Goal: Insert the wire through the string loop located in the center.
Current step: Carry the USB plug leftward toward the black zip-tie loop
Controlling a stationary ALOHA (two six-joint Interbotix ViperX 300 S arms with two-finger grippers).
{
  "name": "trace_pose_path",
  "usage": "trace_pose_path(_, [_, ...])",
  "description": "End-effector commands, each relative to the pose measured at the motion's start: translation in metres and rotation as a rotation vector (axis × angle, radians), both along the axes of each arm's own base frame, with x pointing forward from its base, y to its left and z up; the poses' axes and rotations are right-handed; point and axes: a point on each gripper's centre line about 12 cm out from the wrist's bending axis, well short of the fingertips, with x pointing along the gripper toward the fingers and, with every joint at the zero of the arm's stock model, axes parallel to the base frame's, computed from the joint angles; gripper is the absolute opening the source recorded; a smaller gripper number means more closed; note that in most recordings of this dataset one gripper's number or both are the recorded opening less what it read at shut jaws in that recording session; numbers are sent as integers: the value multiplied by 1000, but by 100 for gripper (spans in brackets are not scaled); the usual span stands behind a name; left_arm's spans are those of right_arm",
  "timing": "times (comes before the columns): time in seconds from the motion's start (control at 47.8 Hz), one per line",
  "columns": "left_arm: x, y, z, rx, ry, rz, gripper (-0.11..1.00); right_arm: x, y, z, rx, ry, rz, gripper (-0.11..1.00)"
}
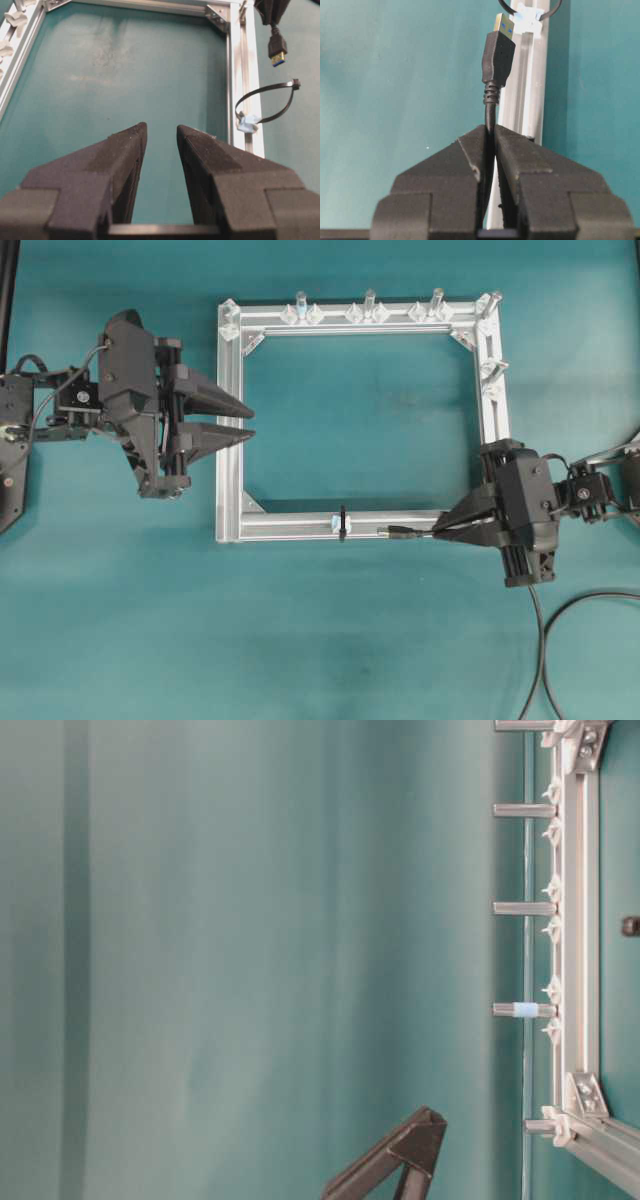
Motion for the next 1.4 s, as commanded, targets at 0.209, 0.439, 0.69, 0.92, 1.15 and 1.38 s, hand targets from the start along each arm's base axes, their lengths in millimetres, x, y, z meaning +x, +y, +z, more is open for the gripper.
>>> trace_pose_path(0.209, [0,-10,3,-8,12,-30,34,0,-1,4,1,8,-3,6])
trace_pose_path(0.439, [0,-12,4,-9,16,-37,35,0,-1,4,1,8,-3,6])
trace_pose_path(0.69, [1,-13,5,-11,13,-38,35,0,-1,3,1,9,-3,6])
trace_pose_path(0.92, [1,-13,4,-11,15,-38,34,0,-2,3,1,9,-9,6])
trace_pose_path(1.15, [0,-13,3,-9,18,-39,34,0,-5,3,0,11,-19,6])
trace_pose_path(1.38, [0,-13,3,-8,19,-40,34,1,-5,3,1,9,-19,6])
